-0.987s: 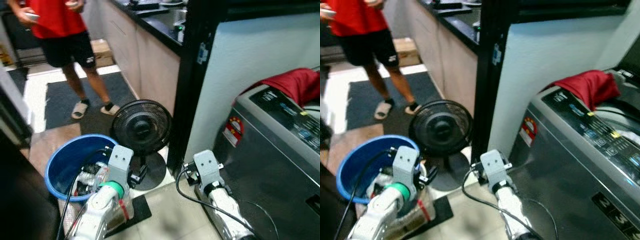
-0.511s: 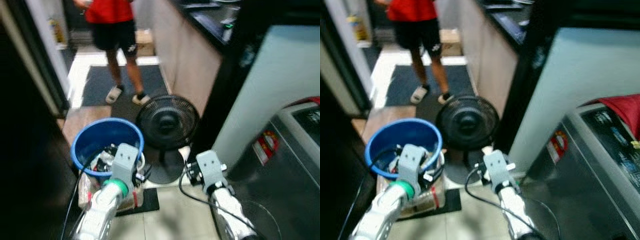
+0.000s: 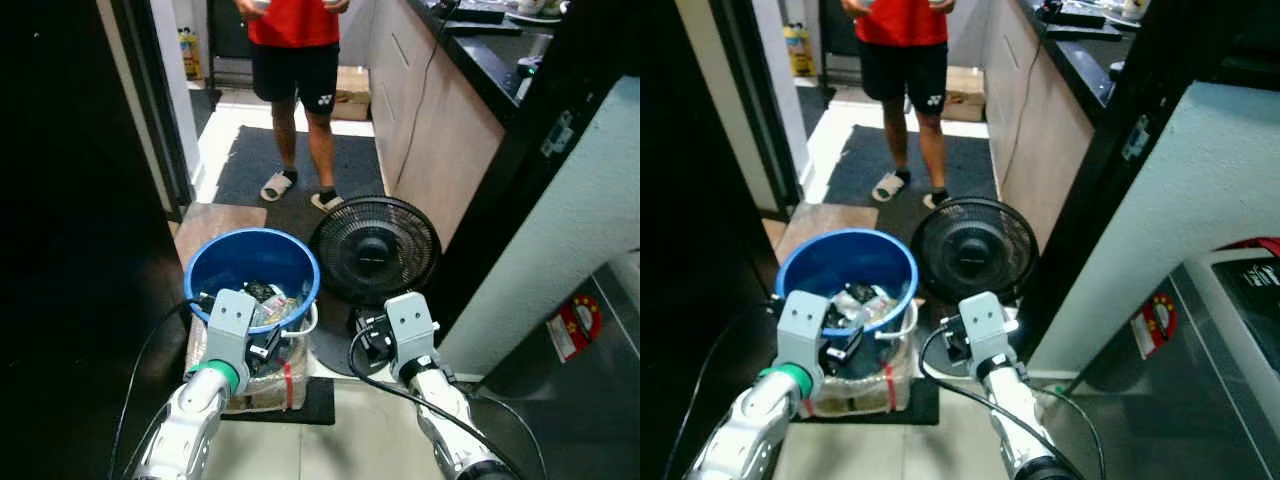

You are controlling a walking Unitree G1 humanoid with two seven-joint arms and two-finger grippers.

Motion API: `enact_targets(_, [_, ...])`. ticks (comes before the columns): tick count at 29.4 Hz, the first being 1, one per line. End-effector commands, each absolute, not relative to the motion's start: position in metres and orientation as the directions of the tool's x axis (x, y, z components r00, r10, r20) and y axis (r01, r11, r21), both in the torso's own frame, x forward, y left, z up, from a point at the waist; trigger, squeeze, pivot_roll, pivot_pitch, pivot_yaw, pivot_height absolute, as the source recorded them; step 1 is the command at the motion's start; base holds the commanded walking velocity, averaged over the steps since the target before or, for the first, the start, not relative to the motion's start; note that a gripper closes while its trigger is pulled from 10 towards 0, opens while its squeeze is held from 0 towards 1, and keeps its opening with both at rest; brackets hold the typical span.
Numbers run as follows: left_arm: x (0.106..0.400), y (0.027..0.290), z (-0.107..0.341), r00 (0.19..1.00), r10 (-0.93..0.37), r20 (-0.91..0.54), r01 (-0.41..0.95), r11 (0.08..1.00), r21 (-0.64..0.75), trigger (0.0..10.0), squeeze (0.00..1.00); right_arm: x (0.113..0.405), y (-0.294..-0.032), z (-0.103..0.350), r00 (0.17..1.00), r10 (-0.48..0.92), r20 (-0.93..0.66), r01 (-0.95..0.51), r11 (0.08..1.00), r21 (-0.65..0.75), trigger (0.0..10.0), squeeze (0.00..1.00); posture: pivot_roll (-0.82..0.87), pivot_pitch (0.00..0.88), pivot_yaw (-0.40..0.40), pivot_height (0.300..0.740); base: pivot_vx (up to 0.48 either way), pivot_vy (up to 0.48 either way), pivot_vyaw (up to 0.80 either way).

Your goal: Clothes washing

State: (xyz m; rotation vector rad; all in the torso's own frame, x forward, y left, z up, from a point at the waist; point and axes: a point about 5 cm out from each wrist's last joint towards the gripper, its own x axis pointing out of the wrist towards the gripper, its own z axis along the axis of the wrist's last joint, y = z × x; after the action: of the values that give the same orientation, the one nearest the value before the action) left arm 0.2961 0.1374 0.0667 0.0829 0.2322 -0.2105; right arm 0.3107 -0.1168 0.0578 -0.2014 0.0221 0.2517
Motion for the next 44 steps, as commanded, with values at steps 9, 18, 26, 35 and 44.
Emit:
enact_targets(9, [0.291,0.145,0.048,0.948,-0.118,-0.295,0.160,0.980,0.122,10.0,0.00,0.305,-0.086,0.055,0.928,0.369,-0.057,-0.373,0.911,-0.177,10.0,0.00,0.12,0.000,-0.005,0.740,0.261,0.000,0.00])
enact_targets(18, [0.292,0.147,0.047,0.952,-0.103,-0.288,0.145,0.981,0.127,10.0,0.00,0.301,-0.086,0.049,0.929,0.362,-0.075,-0.370,0.908,-0.196,10.0,0.00,0.12,0.000,-0.008,0.740,0.480,0.000,0.52])
enact_targets(26, [0.293,0.147,0.047,0.953,-0.102,-0.286,0.143,0.981,0.130,10.0,0.00,0.303,-0.091,0.051,0.940,0.336,-0.066,-0.343,0.921,-0.187,10.0,0.00,0.11,0.000,-0.005,0.740,0.480,0.000,0.13])
enact_targets(35, [0.295,0.149,0.047,0.955,-0.087,-0.284,0.130,0.982,0.137,10.0,0.00,0.304,-0.092,0.052,0.940,0.335,-0.061,-0.340,0.921,-0.191,10.0,0.00,0.12,0.000,-0.007,0.740,0.380,0.000,0.00])
enact_targets(44, [0.294,0.150,0.044,0.952,-0.078,-0.296,0.126,0.981,0.147,10.0,0.00,0.303,-0.091,0.052,0.934,0.353,-0.059,-0.358,0.913,-0.198,10.0,0.00,0.12,0.000,-0.008,0.740,0.125,0.000,0.00])
